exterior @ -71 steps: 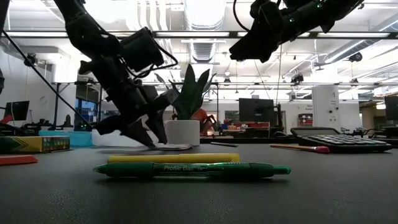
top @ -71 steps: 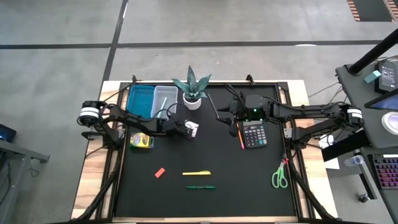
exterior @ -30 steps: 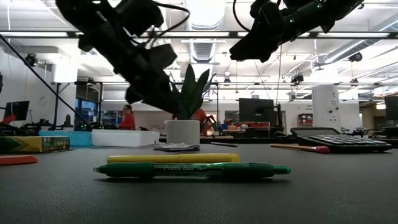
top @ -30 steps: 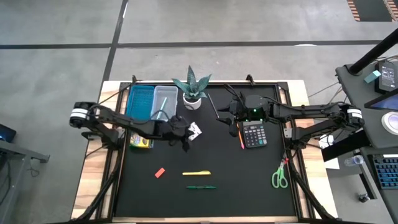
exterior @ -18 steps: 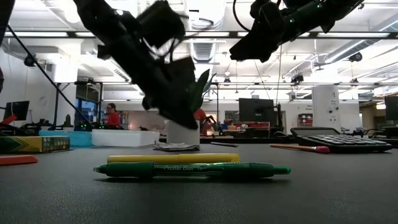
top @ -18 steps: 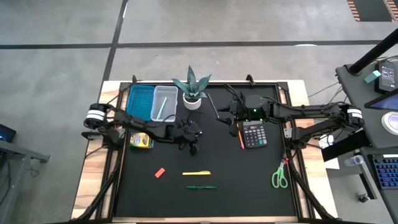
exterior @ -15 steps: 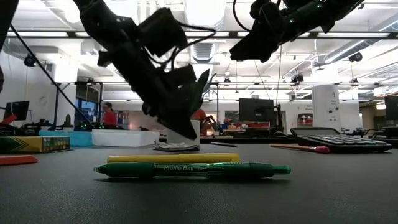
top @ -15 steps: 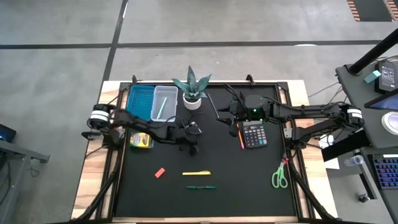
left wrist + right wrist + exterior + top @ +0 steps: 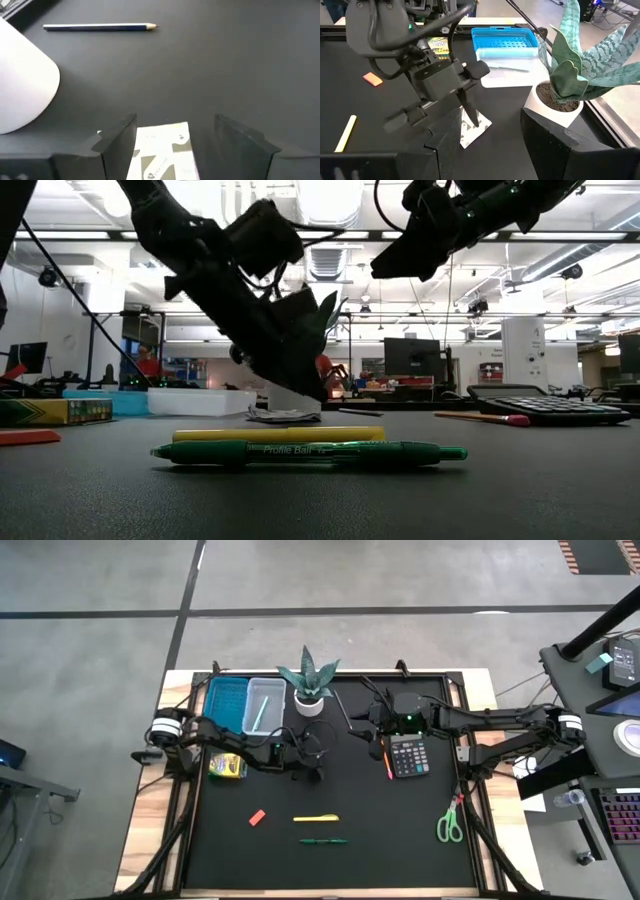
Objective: Pack school essentials
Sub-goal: Put the purple sticky note into the blue supply box
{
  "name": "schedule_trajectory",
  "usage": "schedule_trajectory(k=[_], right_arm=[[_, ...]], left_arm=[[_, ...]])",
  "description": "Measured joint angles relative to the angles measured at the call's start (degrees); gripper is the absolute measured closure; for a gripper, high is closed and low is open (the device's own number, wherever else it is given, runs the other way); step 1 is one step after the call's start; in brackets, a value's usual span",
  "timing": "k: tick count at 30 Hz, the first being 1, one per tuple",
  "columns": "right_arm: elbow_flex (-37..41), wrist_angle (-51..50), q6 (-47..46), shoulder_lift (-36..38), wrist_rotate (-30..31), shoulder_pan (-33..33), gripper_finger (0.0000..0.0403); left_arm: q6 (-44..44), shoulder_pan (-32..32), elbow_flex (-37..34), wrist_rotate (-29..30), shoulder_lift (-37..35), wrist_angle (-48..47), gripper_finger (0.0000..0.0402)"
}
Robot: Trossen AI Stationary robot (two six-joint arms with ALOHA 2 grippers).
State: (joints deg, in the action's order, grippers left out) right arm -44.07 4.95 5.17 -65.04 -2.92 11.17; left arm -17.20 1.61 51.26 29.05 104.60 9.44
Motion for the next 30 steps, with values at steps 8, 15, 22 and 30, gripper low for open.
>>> schedule_trajectory(k=[8,15,22,30], right_arm=[[0.00,-0.04,-0.03,0.00,0.01,0.01,0.0211],[0.00,-0.07,-0.02,0.00,0.01,0.01,0.0211],[0.00,-0.08,0.00,0.00,0.00,0.00,0.0212],[0.00,-0.14,0.00,0.00,0.00,0.01,0.0212]], left_arm=[[-1.19,-0.78,-0.25,0.04,3.07,-0.08,0.0155],[-7.43,-0.85,-0.91,-0.06,4.22,0.04,0.0194],[-9.08,-0.85,-1.04,-1.57,4.41,-0.43,0.0324],[-7.48,-0.84,-1.17,-3.44,0.65,-2.42,0.0398]])
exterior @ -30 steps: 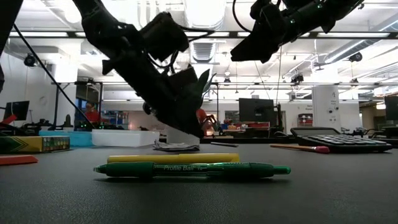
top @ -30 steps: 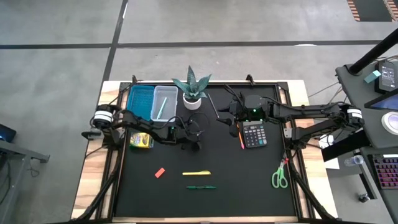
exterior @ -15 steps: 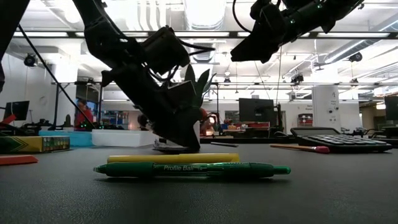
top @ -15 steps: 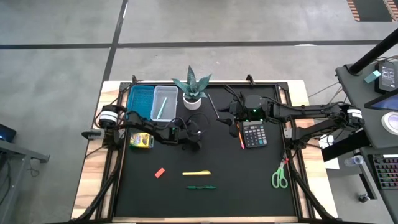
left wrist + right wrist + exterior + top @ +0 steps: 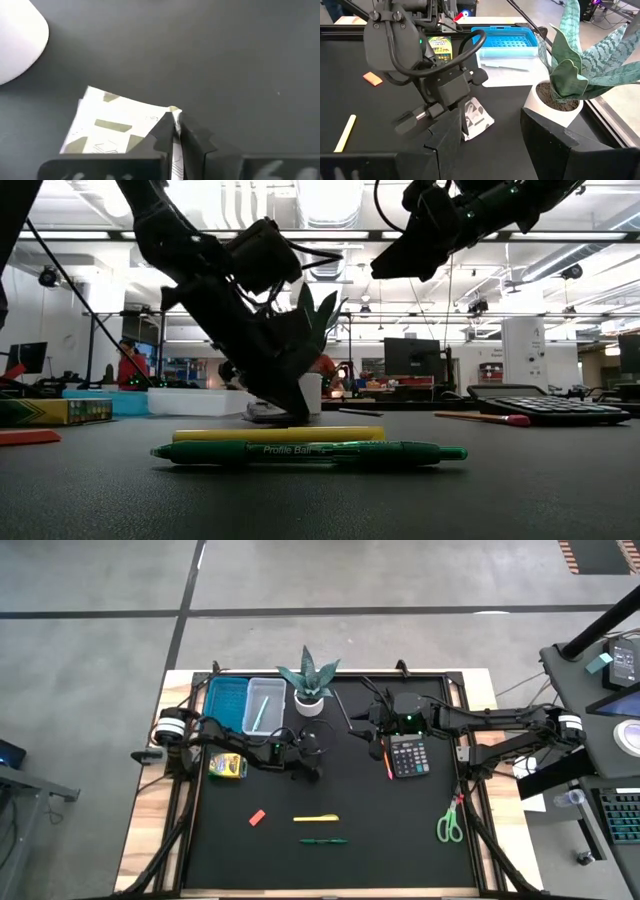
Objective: Pack school essentials
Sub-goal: Put the purple sticky note into the blue supply box
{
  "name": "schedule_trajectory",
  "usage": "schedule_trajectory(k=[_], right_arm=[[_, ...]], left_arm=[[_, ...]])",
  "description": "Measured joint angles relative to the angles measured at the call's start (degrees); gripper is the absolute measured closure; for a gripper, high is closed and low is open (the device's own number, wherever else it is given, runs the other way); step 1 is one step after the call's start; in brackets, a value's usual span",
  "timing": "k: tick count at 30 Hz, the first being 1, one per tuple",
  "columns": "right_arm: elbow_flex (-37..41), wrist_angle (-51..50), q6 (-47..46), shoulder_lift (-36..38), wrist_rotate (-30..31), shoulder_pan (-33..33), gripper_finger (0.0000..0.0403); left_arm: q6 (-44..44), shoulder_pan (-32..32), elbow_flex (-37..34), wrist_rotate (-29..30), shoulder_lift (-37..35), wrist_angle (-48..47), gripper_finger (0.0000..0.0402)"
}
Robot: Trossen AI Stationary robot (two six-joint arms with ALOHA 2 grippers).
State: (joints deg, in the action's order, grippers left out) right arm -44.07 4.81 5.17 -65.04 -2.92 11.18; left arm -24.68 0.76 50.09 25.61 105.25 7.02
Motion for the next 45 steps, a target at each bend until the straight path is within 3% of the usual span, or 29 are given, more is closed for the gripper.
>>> schedule_trajectory(k=[10,15,22,26,29,35,45], right_arm=[[0.00,-0.18,0.39,0.00,0.02,0.00,0.0212],[0.00,-0.33,0.48,0.00,0.01,-0.02,0.0211],[0.00,-0.25,0.83,0.00,0.02,-0.01,0.0211],[0.00,-0.20,0.85,0.00,0.02,-0.02,0.0211],[0.00,-0.11,0.85,0.00,0.02,-0.02,0.0212],[0.00,-0.23,0.85,0.00,0.02,-0.02,0.0212],[0.00,-0.28,0.85,0.00,0.02,-0.02,0.0211]], left_arm=[[8.49,0.45,-0.15,2.28,-13.24,-4.10,0.0401],[8.33,0.18,-0.29,6.10,-21.70,-15.43,0.0401],[2.77,-2.46,-0.96,16.56,-29.50,-30.90,0.0401],[4.98,-6.55,-1.07,20.01,-30.40,-33.64,0.0401],[8.29,-11.05,-1.16,19.99,-29.79,-32.54,0.0401],[6.48,-19.99,-1.16,19.74,-26.89,-30.00,0.0401],[5.53,-24.43,-1.14,19.47,-21.51,-22.29,0.0401]])
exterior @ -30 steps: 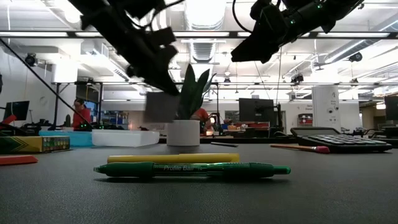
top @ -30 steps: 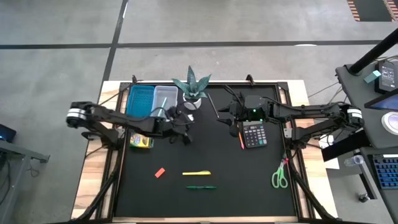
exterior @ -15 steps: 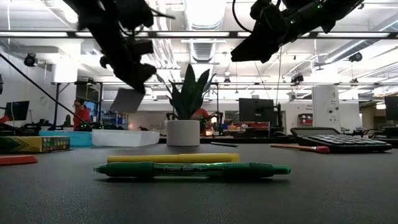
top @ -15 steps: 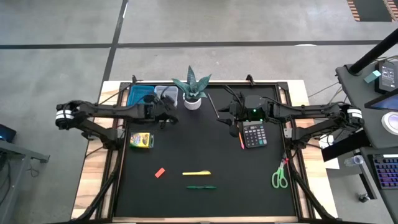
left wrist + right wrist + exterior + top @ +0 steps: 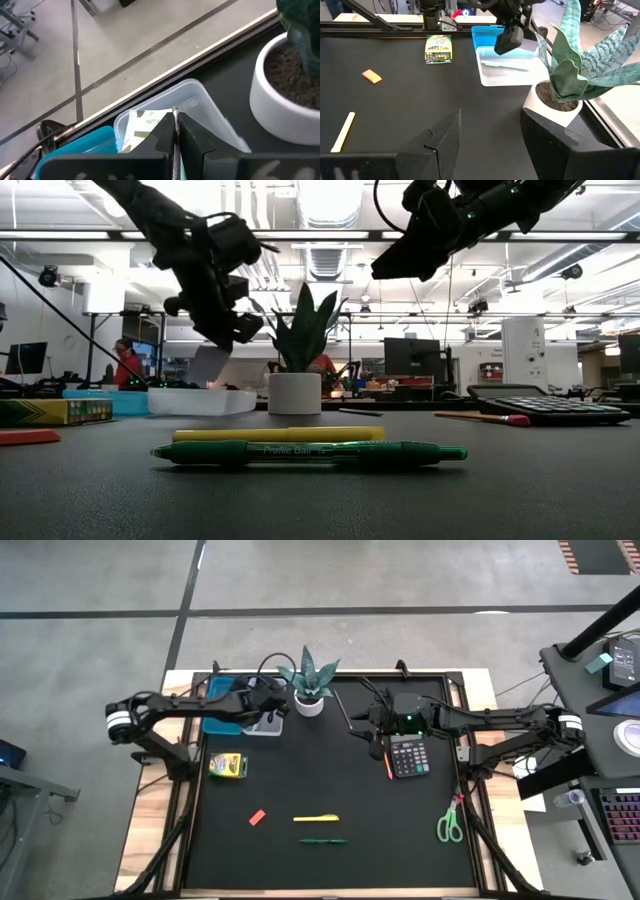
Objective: Pack school essentials
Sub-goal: Put the purple sticky note into the blue supply box, then put the dark blue pencil into the blue supply box
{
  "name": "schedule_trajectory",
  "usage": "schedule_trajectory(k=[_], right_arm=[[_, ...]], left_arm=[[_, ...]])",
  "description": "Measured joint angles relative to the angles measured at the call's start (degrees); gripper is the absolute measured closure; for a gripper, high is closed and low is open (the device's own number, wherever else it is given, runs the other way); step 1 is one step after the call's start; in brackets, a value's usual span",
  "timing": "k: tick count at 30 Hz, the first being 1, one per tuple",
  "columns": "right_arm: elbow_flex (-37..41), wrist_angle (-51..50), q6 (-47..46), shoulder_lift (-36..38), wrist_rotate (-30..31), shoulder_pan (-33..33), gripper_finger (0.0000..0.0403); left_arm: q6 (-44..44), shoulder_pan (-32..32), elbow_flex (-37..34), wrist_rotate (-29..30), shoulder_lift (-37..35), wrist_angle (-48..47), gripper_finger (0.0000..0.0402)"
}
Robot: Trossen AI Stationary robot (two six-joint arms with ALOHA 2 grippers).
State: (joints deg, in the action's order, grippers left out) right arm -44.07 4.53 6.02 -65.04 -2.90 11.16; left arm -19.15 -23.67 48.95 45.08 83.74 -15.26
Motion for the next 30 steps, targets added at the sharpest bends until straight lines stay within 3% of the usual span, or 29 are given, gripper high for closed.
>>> schedule_trajectory(k=[7,16,22,30], right_arm=[[0.00,-0.04,0.01,-0.01,0.00,0.00,0.0211],[0.00,-0.06,0.03,0.00,0.00,0.00,0.0211],[0.00,-0.06,0.02,-0.02,0.00,0.00,0.0211],[0.00,-0.12,0.07,0.00,0.00,0.00,0.0211]], left_arm=[[-0.03,-1.38,0.02,0.04,0.95,0.81,0.0391],[-0.01,-1.50,0.02,0.09,0.95,0.88,0.0293],[0.01,-1.12,0.02,-0.15,0.14,0.64,0.0260],[0.06,-0.26,0.04,-14.67,-1.98,-1.53,0.0259]])
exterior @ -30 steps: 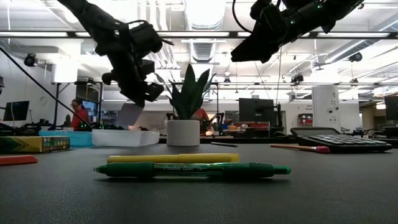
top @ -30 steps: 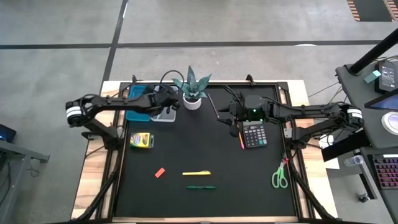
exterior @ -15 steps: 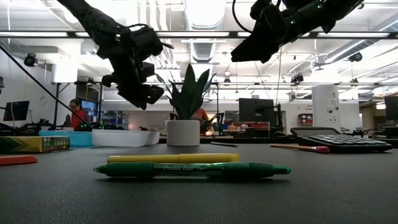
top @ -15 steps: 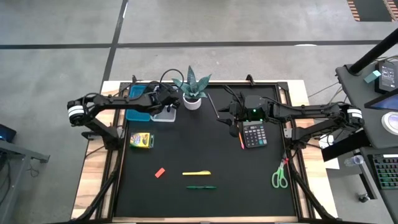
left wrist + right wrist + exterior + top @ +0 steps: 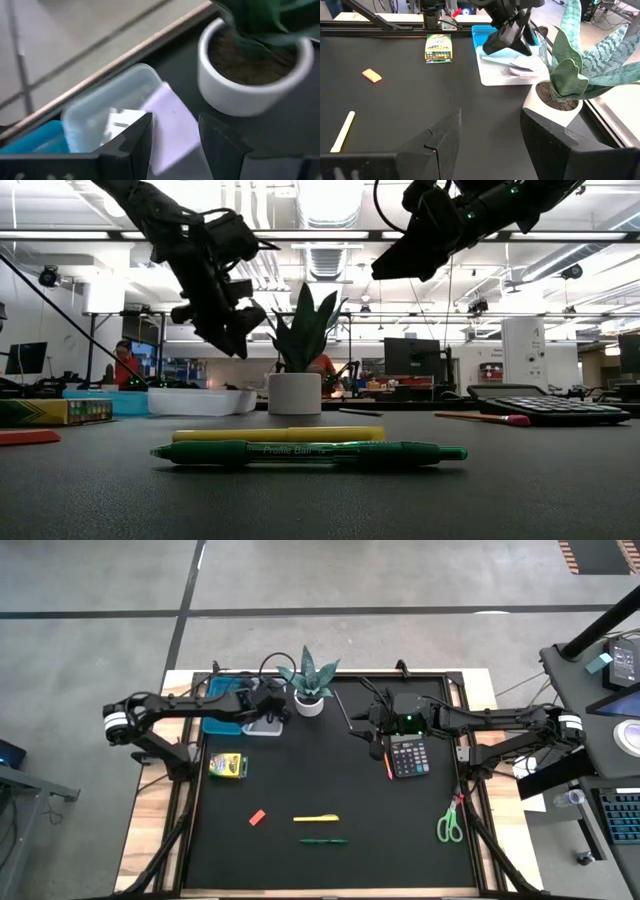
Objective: Pack school essentials
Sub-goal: Put the dark blue pencil into the blue supply box
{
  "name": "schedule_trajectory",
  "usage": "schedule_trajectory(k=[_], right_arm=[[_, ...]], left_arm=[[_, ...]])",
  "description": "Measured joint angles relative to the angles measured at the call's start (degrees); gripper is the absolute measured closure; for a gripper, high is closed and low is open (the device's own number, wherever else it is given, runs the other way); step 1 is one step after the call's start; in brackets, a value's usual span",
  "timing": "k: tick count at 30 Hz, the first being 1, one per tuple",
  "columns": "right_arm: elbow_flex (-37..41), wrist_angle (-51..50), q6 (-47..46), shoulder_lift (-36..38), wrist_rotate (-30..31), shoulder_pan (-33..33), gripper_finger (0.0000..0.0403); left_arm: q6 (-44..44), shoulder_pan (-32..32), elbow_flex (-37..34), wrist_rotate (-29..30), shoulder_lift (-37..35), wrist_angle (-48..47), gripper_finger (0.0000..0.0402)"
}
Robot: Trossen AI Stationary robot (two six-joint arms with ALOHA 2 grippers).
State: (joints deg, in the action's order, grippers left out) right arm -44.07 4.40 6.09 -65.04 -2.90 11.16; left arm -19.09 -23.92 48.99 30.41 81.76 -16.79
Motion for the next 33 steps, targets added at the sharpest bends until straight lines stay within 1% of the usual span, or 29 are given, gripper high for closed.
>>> schedule_trajectory(k=[2,5,8,11,14,19,21,26,29,31,33], right_arm=[[0.00,-0.22,0.09,0.00,0.00,0.00,0.0211],[0.00,-1.01,0.20,0.00,0.00,0.00,0.0211],[0.00,-1.28,-0.71,-0.02,0.00,0.00,0.0211],[0.00,-1.24,-4.85,-0.02,0.50,0.03,0.0213],[-0.02,-1.31,-10.10,-0.48,2.59,0.34,0.0220],[-0.04,-3.93,-17.56,-3.59,3.52,2.25,0.0235],[-0.04,-4.23,-20.63,-5.42,3.47,3.42,0.0240],[-1.99,-4.93,-27.66,-11.48,3.52,7.52,0.0253],[-5.98,-7.53,-28.79,-16.20,3.45,10.15,0.0259],[-9.75,-10.98,-28.32,-19.90,3.45,11.88,0.0264],[-13.75,-14.23,-27.39,-23.97,3.51,13.30,0.0267]], left_arm=[[-0.06,0.28,0.00,-1.44,-0.37,-0.51,0.0259],[-0.13,1.33,0.00,-1.84,-1.61,-2.95,0.0259],[-0.09,3.52,0.00,-2.07,-4.29,-4.98,0.0259],[0.07,7.26,-0.02,-2.08,-7.14,-5.02,0.0259],[0.42,11.55,-0.07,-2.10,-10.28,-4.79,0.0259],[3.18,18.56,-1.45,-1.63,-15.31,-3.71,0.0259],[4.91,21.36,-2.98,-1.64,-17.60,-0.94,0.0259],[12.16,26.06,-7.83,-1.66,-22.72,11.05,0.0259],[16.62,26.35,-10.74,-1.61,-25.48,16.93,0.0259],[19.27,26.28,-12.52,-1.42,-26.83,21.78,0.0259],[21.91,26.19,-14.25,0.08,-28.17,25.41,0.0259]])
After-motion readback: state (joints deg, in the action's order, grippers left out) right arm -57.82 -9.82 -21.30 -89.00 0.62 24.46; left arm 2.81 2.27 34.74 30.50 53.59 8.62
